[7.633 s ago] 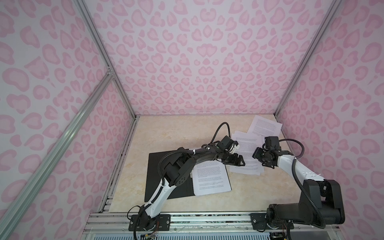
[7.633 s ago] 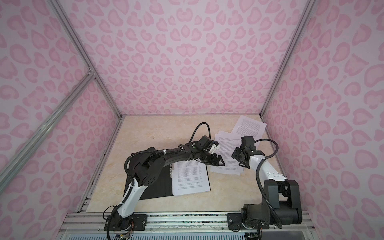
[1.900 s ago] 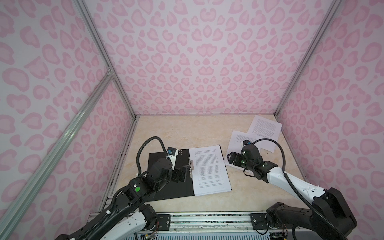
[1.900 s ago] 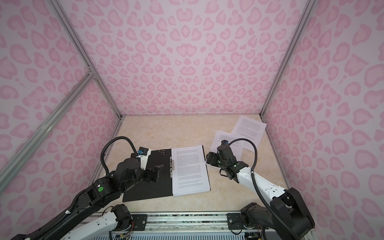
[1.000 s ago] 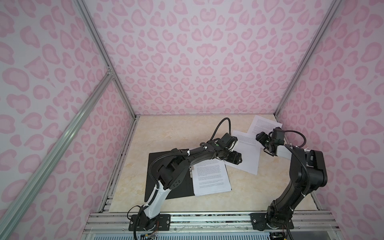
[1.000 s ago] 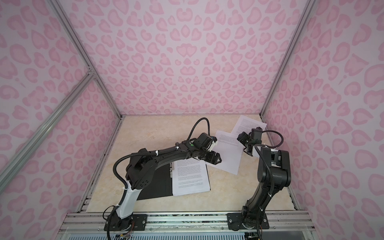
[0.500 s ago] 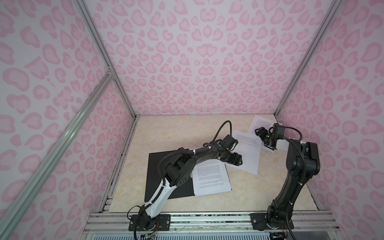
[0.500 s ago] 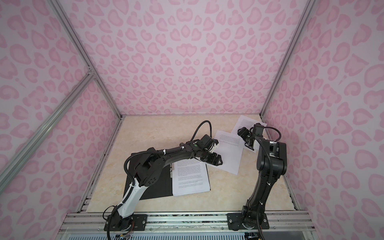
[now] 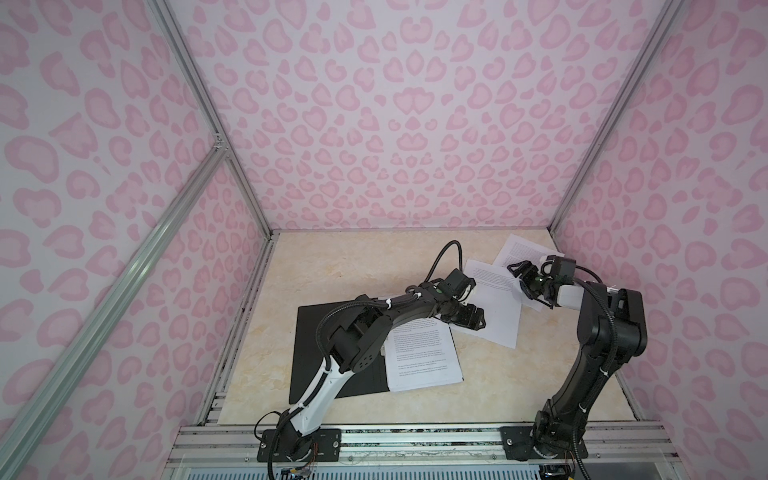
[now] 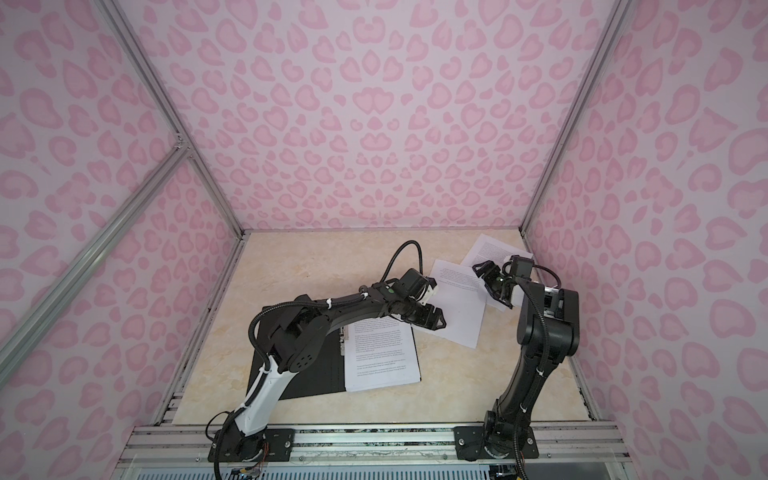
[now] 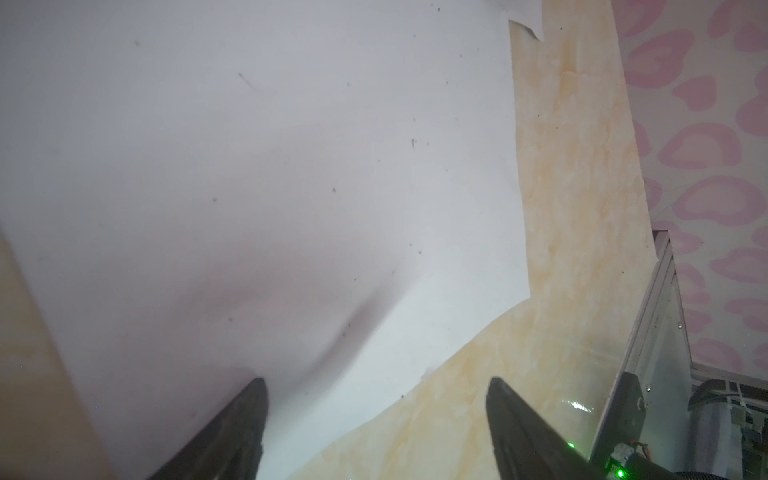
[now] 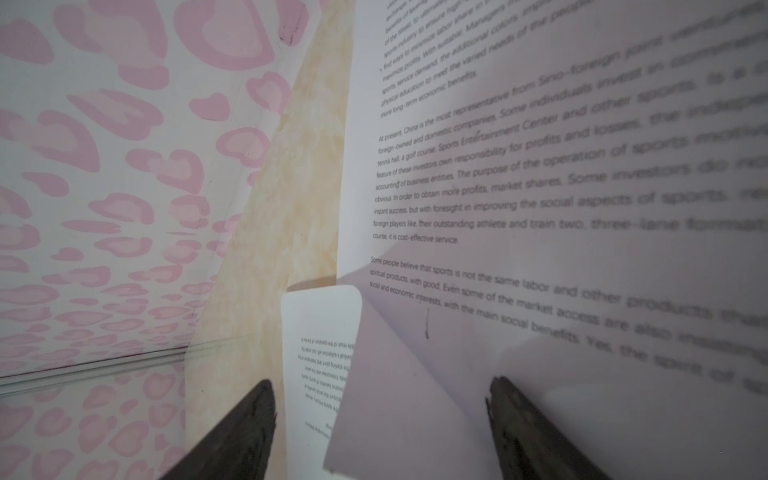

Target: Put the files into the folder

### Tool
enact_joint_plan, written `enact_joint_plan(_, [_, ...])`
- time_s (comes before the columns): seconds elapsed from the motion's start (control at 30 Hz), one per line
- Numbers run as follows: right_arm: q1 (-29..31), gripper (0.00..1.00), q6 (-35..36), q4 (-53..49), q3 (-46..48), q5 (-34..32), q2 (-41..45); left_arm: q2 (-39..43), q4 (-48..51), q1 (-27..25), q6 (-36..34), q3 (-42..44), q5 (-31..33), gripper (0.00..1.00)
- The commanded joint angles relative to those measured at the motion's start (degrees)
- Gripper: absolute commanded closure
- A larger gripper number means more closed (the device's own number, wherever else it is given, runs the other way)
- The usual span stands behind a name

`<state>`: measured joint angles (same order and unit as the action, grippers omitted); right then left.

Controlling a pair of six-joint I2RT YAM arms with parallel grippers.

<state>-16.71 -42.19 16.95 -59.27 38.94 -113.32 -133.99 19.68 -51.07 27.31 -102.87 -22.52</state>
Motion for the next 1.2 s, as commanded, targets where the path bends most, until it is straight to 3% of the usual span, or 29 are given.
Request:
enact_joint_plan(0.0, [-0.74, 0.17, -3.41, 3.20, 3.41, 5.00, 1.56, -1.71, 6.06, 0.09, 0.63, 0.86, 2.76, 0.16])
enact_joint_plan(0.4, [-5.04, 0.13, -5.27, 3.15, 16.37, 6.06, 10.69, -1.70, 5.30, 0.18, 1.41, 1.61, 2.48, 0.16])
enact_joint_plan(0.73, [-6.67, 0.10, -19.91, 20.82, 27.42, 11.58, 13.20, -1.80, 4.71, 0.26, 1.68, 2.10, 1.87, 0.16])
enact_joint_plan(0.97, [-5.87, 0.22, -15.77, 16.50, 27.79, 10.47, 15.66, -1.40, 3.75, 0.26, 2.13, 2.96, 1.08, 0.16])
enact_joint_plan(1.17, [-5.27, 0.43, -13.83, 13.37, 30.01, 8.20, 18.46, -0.80, 3.36, 0.21, 2.23, 3.10, 0.73, 0.16])
